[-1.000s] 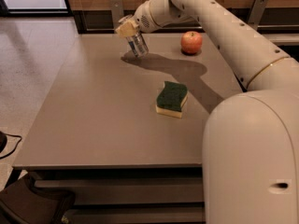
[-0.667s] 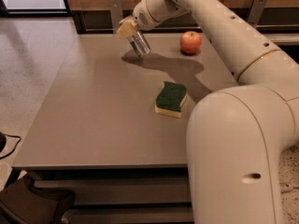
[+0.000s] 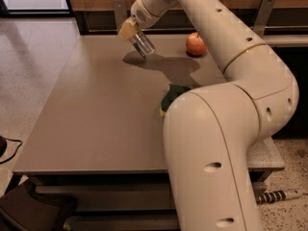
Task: Knock redbull can over
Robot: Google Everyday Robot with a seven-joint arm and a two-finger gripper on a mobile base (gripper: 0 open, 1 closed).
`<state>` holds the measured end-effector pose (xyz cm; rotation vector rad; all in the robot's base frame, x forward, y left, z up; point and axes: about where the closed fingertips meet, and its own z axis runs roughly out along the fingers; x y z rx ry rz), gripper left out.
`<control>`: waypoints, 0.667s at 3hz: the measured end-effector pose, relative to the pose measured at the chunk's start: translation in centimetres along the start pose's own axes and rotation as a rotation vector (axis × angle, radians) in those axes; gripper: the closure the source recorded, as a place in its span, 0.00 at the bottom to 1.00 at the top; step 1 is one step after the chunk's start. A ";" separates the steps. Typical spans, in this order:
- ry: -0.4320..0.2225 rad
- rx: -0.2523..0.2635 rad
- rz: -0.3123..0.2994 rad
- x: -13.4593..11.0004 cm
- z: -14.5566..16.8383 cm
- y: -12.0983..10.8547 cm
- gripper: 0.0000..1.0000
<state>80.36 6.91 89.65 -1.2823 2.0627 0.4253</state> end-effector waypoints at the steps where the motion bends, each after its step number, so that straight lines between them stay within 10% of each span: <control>1: 0.052 -0.032 -0.007 0.2 1.6 0.6 1.00; 2: 0.085 -0.071 -0.014 0.3 3.5 1.4 1.00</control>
Offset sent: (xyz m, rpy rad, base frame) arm 0.0178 0.0360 -0.0336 -0.0831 0.1237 0.0889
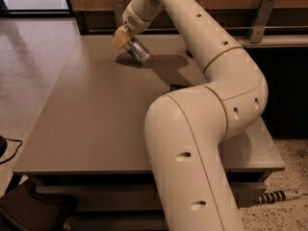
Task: Knock redbull can over
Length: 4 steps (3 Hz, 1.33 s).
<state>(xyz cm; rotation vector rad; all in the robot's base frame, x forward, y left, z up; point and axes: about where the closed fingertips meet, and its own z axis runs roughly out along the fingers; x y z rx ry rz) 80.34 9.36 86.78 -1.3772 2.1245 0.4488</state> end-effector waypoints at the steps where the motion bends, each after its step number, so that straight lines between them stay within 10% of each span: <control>1: -0.046 -0.068 -0.016 -0.4 3.1 0.3 1.00; 2: -0.138 -0.119 -0.017 -1.4 4.8 0.5 1.00; 4: -0.135 -0.124 -0.017 -1.5 5.2 0.7 0.58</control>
Offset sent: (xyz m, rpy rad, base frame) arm 0.0399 0.0634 -0.0306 0.3675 0.0039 0.1554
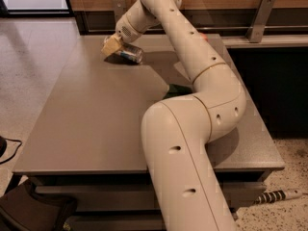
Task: Knock redbull can over
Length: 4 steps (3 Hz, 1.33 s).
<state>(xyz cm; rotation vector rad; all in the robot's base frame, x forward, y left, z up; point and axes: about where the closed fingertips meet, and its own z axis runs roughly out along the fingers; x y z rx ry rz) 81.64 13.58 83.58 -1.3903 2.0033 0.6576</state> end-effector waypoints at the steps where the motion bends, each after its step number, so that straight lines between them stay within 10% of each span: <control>1: 0.000 0.000 0.000 0.0 0.0 0.0 0.35; 2: 0.003 -0.005 0.001 0.0 0.4 0.1 0.11; 4: 0.005 -0.010 0.001 0.1 0.8 0.2 0.00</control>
Offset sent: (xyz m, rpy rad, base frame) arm 0.0000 0.0001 0.0004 0.0000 0.0002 0.0001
